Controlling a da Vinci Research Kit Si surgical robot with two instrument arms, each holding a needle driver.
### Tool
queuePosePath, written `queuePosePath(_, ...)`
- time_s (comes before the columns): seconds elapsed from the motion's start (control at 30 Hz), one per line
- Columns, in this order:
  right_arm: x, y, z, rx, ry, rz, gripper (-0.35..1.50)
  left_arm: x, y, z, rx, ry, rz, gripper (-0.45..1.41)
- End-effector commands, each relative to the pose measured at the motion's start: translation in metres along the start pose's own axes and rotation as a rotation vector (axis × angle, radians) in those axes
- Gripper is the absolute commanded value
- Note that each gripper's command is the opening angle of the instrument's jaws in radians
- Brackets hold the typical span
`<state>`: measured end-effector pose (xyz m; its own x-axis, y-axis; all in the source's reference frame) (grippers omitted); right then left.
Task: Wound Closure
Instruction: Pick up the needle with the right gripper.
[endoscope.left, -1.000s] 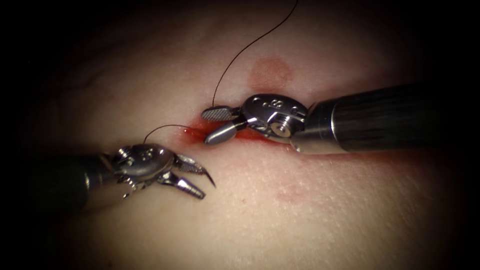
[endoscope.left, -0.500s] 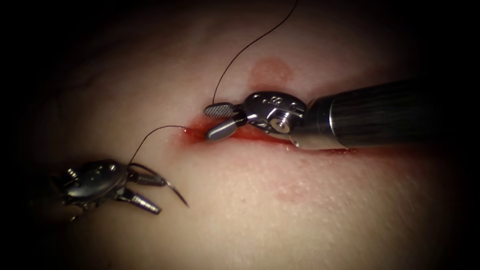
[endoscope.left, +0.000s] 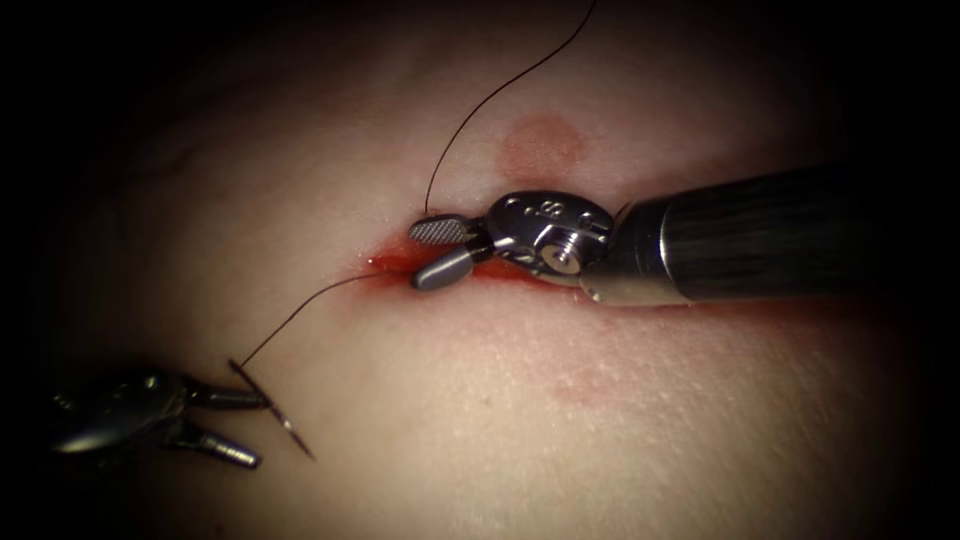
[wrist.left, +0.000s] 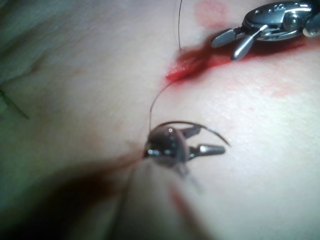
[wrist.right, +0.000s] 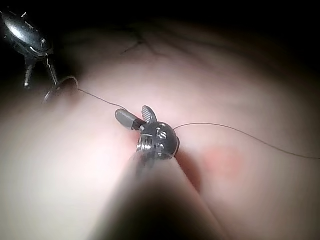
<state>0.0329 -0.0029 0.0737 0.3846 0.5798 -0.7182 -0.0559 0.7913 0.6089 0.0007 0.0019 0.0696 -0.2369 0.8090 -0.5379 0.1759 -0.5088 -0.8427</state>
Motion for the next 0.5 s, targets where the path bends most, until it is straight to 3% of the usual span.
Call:
queuePosePath(0.03,-0.0006,-0.0002,0.001,0.017,-0.008,-0.003,1.28,-0.0006,-0.0006,0.0007,0.009,0.014,0.007,0.62)
queuePosePath(0.17,-0.0006,-0.0009,0.0014,0.025,-0.028,-0.013,1.26,0.0001,-0.0026,0.0023,0.025,0.097,0.027,0.56)
queuePosePath(0.37,-0.0003,-0.0019,0.0007,0.033,-0.029,-0.014,1.2,0.0021,-0.0062,0.0065,0.004,0.119,0.047,0.54)
queuePosePath(0.5,0.0002,-0.0017,-0.0008,-0.031,-0.034,0.003,1.18,0.0041,-0.0083,0.0093,0.005,0.119,0.069,0.54)
